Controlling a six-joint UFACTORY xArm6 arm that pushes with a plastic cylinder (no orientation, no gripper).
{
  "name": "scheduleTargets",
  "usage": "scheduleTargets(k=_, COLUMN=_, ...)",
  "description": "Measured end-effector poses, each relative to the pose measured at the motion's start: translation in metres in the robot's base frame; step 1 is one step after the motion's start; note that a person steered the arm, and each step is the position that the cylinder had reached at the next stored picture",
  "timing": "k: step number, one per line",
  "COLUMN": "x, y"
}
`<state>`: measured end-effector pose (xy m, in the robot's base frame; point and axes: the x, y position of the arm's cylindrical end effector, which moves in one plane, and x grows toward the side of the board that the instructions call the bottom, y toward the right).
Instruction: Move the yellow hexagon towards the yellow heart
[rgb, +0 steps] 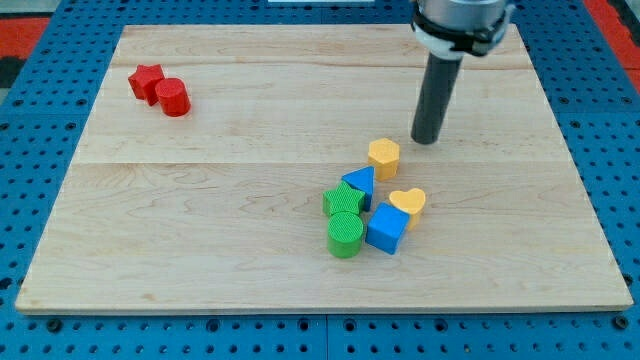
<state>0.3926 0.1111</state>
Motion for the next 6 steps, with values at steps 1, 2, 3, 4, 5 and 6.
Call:
scheduleTargets(k=1, x=-0.003, y=-0.073)
scheduleTargets(k=2, x=0.013, y=-0.089)
scheduleTargets(k=3, x=0.022, y=-0.061)
scheduleTargets(k=4, x=0.027, y=-0.058)
scheduleTargets(k=5, x=0.044, y=-0.049)
scheduleTargets(k=6, x=0.057, y=-0.039)
